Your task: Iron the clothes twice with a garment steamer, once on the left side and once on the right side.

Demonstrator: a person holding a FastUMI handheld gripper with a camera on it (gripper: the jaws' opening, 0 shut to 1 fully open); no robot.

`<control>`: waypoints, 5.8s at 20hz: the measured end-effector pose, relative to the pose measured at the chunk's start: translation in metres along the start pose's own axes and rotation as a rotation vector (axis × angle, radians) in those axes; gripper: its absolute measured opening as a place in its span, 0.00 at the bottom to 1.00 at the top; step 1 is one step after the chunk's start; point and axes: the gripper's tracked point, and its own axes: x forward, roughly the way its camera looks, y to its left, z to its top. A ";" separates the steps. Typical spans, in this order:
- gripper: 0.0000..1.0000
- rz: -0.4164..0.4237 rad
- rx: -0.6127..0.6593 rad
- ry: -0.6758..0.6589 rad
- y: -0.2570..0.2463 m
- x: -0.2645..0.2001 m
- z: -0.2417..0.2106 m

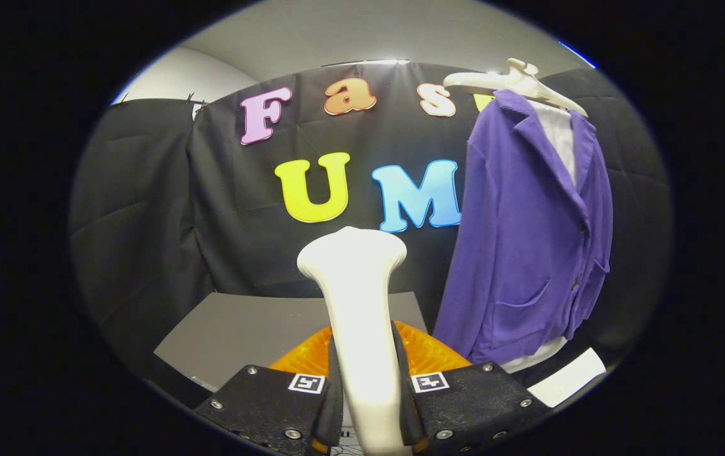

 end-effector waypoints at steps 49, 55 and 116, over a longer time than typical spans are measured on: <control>0.35 -0.241 0.065 -0.150 -0.231 0.042 0.007; 0.36 -0.241 0.058 -0.049 -0.233 0.047 -0.052; 0.36 -0.388 0.227 -0.424 -0.371 0.001 0.136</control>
